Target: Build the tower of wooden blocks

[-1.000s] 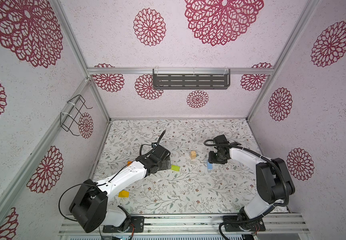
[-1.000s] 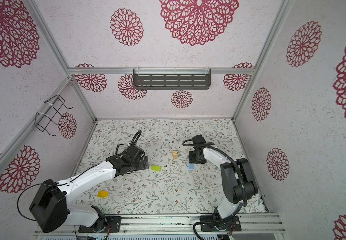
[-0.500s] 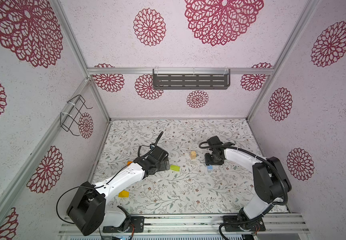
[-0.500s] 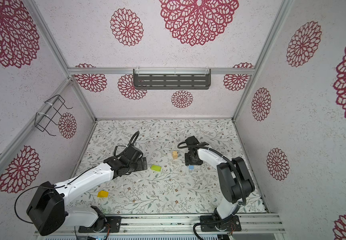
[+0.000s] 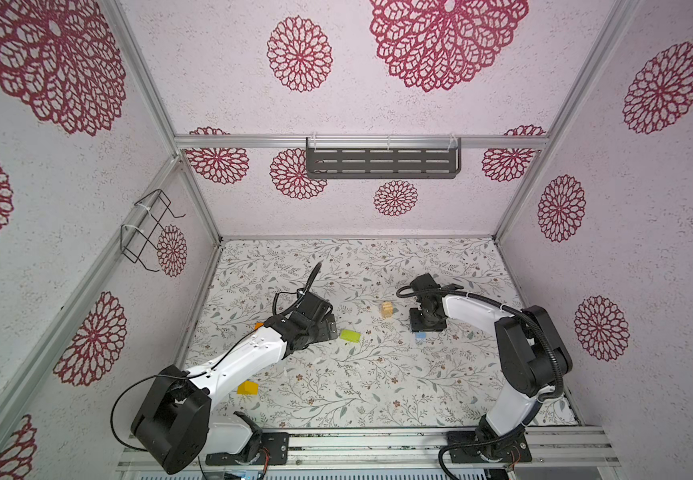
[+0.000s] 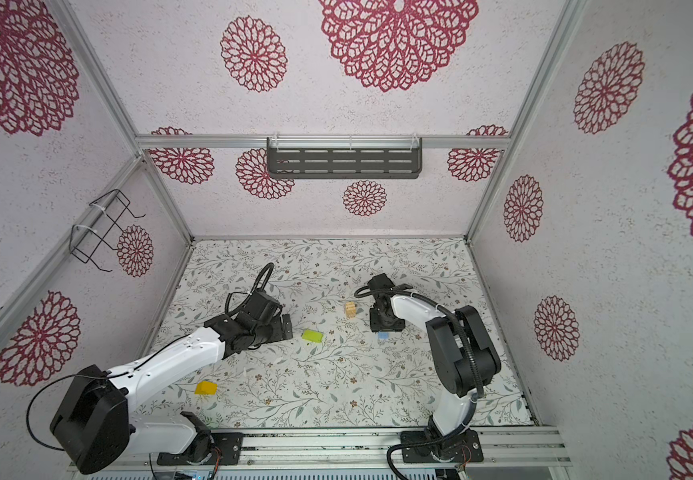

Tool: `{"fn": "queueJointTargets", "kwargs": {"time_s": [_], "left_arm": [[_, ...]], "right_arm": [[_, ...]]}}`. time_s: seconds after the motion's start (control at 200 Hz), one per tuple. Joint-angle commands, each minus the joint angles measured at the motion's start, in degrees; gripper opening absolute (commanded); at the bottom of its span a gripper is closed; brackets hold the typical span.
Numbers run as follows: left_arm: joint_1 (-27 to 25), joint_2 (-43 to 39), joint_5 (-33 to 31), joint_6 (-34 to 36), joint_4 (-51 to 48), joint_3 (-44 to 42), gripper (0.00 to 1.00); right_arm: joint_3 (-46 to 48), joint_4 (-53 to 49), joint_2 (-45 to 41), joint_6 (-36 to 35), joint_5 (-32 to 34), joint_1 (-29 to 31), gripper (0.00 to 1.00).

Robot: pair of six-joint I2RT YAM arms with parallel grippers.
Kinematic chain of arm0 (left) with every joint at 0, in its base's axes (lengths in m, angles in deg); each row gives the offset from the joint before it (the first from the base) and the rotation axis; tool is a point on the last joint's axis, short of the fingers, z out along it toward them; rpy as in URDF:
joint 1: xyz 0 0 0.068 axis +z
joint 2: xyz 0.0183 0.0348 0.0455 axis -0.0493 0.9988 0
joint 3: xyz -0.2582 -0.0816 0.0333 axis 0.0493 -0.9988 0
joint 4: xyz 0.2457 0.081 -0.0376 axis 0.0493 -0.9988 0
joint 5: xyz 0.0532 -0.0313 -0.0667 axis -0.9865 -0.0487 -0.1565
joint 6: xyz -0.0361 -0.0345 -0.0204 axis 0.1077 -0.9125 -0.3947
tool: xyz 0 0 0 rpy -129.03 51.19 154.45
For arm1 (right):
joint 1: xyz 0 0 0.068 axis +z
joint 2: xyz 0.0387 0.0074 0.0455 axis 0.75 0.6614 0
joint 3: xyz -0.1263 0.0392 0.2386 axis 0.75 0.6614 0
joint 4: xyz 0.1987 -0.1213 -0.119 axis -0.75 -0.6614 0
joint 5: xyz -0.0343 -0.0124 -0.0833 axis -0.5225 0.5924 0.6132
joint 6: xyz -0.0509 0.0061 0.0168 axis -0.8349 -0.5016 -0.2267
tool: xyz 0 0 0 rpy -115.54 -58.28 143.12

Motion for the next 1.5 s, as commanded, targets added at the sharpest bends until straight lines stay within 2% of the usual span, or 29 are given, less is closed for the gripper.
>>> {"fn": "queueJointTargets", "kwargs": {"time_s": [0.0,0.175,0.545,0.806,1.091,1.301,1.496], "left_arm": [[0.64,-0.46,0.30,0.39,1.24,-0.78,0.97],[0.91,-1.41,0.37,0.23,1.24,-1.61,0.97],[0.96,-4.10,0.52,-0.69,0.56,-3.53,0.97],[0.88,-9.22,1.16,-1.50,-1.38,-5.73,0.97],[0.01,-17.50,4.76,-4.82,-2.25,-9.66,0.97],[0.03,-19.78,4.53,-4.52,-3.17,-9.87,0.97],[0.28,-18.22,3.90,-3.40,-1.93,-9.97,0.97]], "right_arm": [[-1.44,-0.39,0.68,1.18,1.72,0.48,0.50],[-1.77,-0.25,1.17,1.31,2.17,0.90,0.46],[-2.32,-1.15,0.47,1.67,2.08,1.49,0.31],[-4.86,-5.78,-3.89,1.71,2.17,2.46,0.30],[-8.10,-12.00,-9.95,3.33,2.24,5.28,0.30],[-14.52,-16.05,-8.76,3.68,3.33,7.48,0.30],[-19.92,-16.68,-4.09,3.43,1.87,8.40,0.30]]}}
